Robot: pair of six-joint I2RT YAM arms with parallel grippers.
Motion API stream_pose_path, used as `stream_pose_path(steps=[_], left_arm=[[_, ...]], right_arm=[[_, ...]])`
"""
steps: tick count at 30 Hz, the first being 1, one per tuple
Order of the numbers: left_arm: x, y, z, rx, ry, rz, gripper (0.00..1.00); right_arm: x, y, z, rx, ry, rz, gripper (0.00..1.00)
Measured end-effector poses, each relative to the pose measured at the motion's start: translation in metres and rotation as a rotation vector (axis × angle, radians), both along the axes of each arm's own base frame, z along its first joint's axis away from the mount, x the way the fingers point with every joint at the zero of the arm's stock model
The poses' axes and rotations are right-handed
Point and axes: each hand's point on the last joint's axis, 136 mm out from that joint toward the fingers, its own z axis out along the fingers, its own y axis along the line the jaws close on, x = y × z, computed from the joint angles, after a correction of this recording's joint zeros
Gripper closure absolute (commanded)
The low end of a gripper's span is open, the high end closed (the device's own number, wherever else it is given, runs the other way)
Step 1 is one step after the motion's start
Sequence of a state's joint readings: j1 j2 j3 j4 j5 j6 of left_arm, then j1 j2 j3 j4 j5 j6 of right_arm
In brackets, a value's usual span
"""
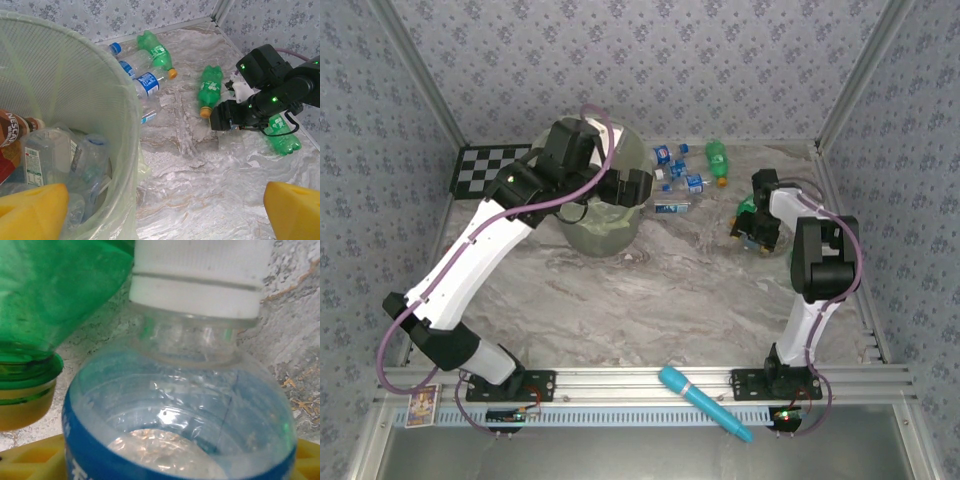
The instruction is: Put the plastic bottles in the bin
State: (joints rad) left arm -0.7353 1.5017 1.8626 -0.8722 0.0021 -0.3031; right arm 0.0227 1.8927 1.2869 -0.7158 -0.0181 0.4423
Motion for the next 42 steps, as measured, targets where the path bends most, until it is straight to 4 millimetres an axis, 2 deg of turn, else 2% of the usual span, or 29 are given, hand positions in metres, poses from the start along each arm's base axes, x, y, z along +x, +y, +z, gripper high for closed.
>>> stream_pose_path(steps=[5, 9, 13, 18, 24, 29, 34, 38, 42], left_arm=[[-0.006, 0.006, 0.001, -0.001, -0.004, 0.003, 0.00], [-0.011, 0.011, 0.003, -0.004, -0.009, 0.003, 0.00], [-0.016, 0.019, 0.000, 0.005, -0.014, 0.013, 0.00], [-0.020, 0.040, -0.004, 0.004, -0.016, 0.049, 0.00], [-0.020, 0.079, 0.004, -0.025, -0.042, 0.140, 0.00], [-0.023, 0.113, 0.007, -0.057, -0.057, 0.233, 0.00], [-0.028, 0.138, 0.007, -0.083, -0.064, 0.304, 0.00], [-0.033, 0.147, 0.012, -0.102, -0.076, 0.330, 0.00], [-0.038, 0.152, 0.015, -0.114, -0.083, 0.340, 0.00]], right_arm=[[-0.008, 0.003, 0.006, -0.003, -0.015, -0.007, 0.34], [-0.013, 0.009, 0.026, 0.002, -0.058, -0.012, 0.36], [-0.015, 0.018, 0.065, 0.006, -0.158, -0.022, 0.37], [-0.021, 0.042, 0.119, 0.030, -0.290, -0.002, 0.37], [-0.013, 0.092, 0.190, 0.024, -0.451, 0.105, 0.39], [-0.001, 0.144, 0.267, -0.004, -0.630, 0.231, 0.39], [0.016, 0.191, 0.331, -0.080, -0.790, 0.358, 0.39], [0.029, 0.234, 0.367, -0.165, -0.899, 0.467, 0.40], [0.037, 0.273, 0.387, -0.215, -0.975, 0.554, 0.40]])
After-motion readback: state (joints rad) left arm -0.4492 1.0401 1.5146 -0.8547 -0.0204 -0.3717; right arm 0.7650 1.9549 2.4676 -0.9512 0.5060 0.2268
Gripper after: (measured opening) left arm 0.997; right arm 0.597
